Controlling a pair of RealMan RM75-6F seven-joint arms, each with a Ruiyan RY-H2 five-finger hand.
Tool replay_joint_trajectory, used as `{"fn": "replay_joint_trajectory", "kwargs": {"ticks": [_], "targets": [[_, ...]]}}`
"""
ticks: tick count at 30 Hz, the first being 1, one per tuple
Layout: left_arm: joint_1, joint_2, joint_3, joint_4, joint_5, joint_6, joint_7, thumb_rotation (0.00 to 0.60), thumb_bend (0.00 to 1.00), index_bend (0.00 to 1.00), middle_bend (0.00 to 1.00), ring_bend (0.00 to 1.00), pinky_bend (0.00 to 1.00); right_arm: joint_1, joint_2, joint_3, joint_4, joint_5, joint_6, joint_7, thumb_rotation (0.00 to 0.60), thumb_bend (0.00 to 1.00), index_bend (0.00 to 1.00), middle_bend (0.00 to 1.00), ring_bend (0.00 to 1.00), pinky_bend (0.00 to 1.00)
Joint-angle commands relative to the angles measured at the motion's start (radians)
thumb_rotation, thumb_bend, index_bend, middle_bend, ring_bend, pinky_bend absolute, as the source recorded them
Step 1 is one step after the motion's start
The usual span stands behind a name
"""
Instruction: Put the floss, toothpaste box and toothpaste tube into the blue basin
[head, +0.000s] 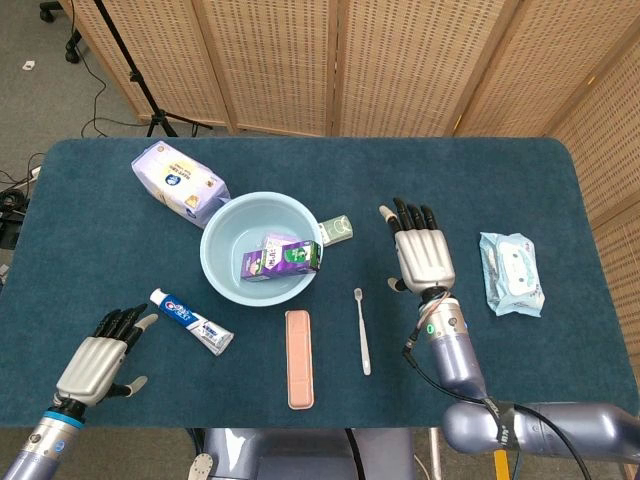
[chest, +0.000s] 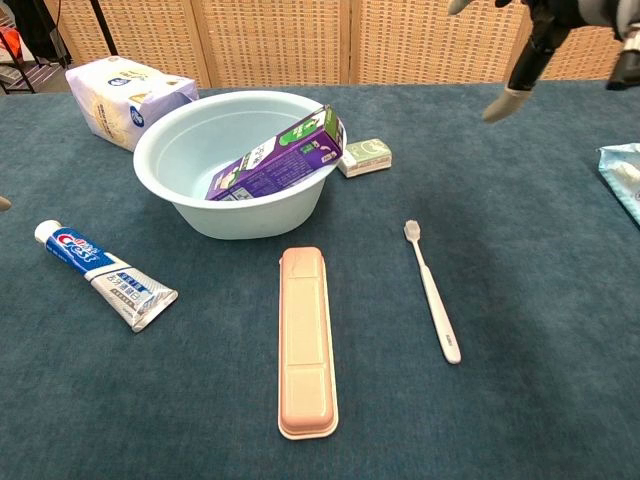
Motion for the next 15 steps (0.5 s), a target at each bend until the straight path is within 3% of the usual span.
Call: {"fn": "replay_joint_trajectory", "kwargs": {"ticks": [1, 4, 8, 15], "targets": [[0.005, -0.011, 0.000, 0.006, 0.003, 0.009, 0.012, 0.600, 0.20, 0.00, 0.00, 0.00, 0.00, -0.123, 0.095, -0.123, -0.078, -0.163, 0.014, 0.096, 0.600, 0.08, 0.08, 0.00, 0.00, 0.00], [0.010, -0.023, -0.001, 0.011, 0.006, 0.020, 0.023, 0.600, 0.17, 0.00, 0.00, 0.00, 0.00, -0.189, 0.141, -0.193, -0.086, -0.239, 0.011, 0.139, 0.600, 0.01, 0.07, 0.00, 0.00, 0.00], [0.017, -0.039, 0.001, 0.019, 0.018, 0.034, 0.046, 0.600, 0.16, 0.00, 0.00, 0.00, 0.00, -0.284, 0.178, -0.275, -0.050, -0.374, 0.036, 0.217, 0.600, 0.00, 0.07, 0.00, 0.00, 0.00], [0.026, -0.060, 0.009, 0.026, 0.038, 0.050, 0.084, 0.600, 0.16, 0.00, 0.00, 0.00, 0.00, -0.435, 0.199, -0.349, 0.014, -0.585, 0.152, 0.353, 0.600, 0.00, 0.06, 0.00, 0.00, 0.00]]}}
